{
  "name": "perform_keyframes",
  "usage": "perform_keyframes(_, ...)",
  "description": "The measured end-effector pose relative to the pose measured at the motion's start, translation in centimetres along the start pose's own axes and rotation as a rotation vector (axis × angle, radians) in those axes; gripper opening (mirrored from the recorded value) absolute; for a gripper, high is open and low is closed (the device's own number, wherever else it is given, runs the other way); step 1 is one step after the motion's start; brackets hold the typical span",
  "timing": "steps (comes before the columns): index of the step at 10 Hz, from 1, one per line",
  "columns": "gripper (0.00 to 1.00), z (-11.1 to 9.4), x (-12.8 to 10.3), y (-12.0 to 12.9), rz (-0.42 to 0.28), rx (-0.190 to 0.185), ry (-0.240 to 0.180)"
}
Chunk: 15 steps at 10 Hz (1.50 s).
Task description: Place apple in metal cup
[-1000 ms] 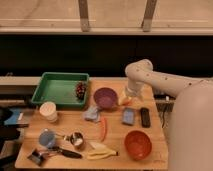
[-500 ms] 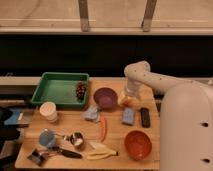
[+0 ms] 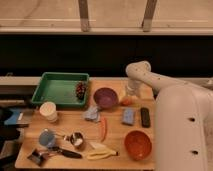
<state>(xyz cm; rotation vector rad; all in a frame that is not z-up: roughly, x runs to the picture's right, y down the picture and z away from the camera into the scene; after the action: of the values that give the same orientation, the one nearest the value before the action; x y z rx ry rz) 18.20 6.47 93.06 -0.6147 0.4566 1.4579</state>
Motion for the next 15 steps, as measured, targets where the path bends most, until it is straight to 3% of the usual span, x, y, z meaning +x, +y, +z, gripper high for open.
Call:
perform_keyframes(6,0.79,0.9,-0.9,1.1,-0.011,-0.084,-0.006)
perform_keyframes(8,0.65,0.8,-0.6,1.7,-0.026,-0.105,-0.015)
perform_keyframes(11,0.35,0.5,0.1,2.3,-0.05,-0.124,-0.031)
perform_keyframes(13,0.12,-0.1,0.5,2.2,-0.059,-0.127,-0.047)
perform_keyframes(15,0.01,-1.6,1.0,1.4,-0.053,-0.116,-0.066)
